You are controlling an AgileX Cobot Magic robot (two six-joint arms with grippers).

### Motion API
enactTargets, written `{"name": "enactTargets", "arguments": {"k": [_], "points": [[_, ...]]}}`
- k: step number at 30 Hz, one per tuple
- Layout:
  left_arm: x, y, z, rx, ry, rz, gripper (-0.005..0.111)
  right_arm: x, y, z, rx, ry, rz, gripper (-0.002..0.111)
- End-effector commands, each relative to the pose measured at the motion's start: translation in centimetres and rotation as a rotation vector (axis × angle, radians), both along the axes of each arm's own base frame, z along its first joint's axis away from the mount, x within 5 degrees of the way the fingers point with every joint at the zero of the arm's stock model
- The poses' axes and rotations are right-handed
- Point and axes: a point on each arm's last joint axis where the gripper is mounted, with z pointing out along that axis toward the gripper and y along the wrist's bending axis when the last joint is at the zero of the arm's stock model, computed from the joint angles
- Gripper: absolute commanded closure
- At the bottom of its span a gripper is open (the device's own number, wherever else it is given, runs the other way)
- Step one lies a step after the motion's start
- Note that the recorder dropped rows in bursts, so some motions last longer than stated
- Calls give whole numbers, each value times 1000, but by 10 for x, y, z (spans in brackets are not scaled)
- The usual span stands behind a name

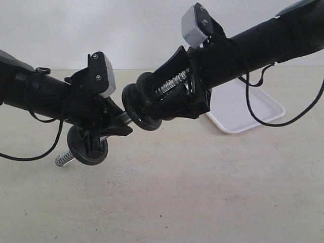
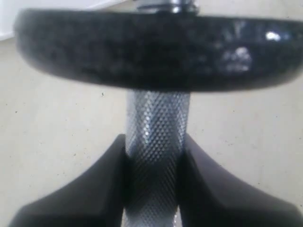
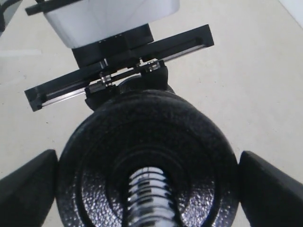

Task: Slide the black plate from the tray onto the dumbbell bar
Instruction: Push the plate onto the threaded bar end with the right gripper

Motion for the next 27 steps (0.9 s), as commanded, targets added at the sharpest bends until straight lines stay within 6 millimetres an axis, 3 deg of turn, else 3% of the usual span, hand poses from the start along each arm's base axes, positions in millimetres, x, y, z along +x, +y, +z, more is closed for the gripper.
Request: {"name": "enactTargets", "arguments": {"k": [1,4,10,14,20,27], "points": [[5,-6,33,-173,-11,114,102,-9,13,17,83,30,19,109],[5,-6,33,-176,-7,118,102,-11,17,14,38,16,26,105],[5,-6,33,-176,-7,118,102,-10,17,13,36,64,-6,58],[5,-6,33,-176,-7,118,102,-8,16,13,36,93,-47,36],[5,-6,33,-177,-6,119,102,-3,15,12,30,118,-120,23],[5,-6,33,-177,-6,119,102,-1,15,12,28,123,-146,22]]}}
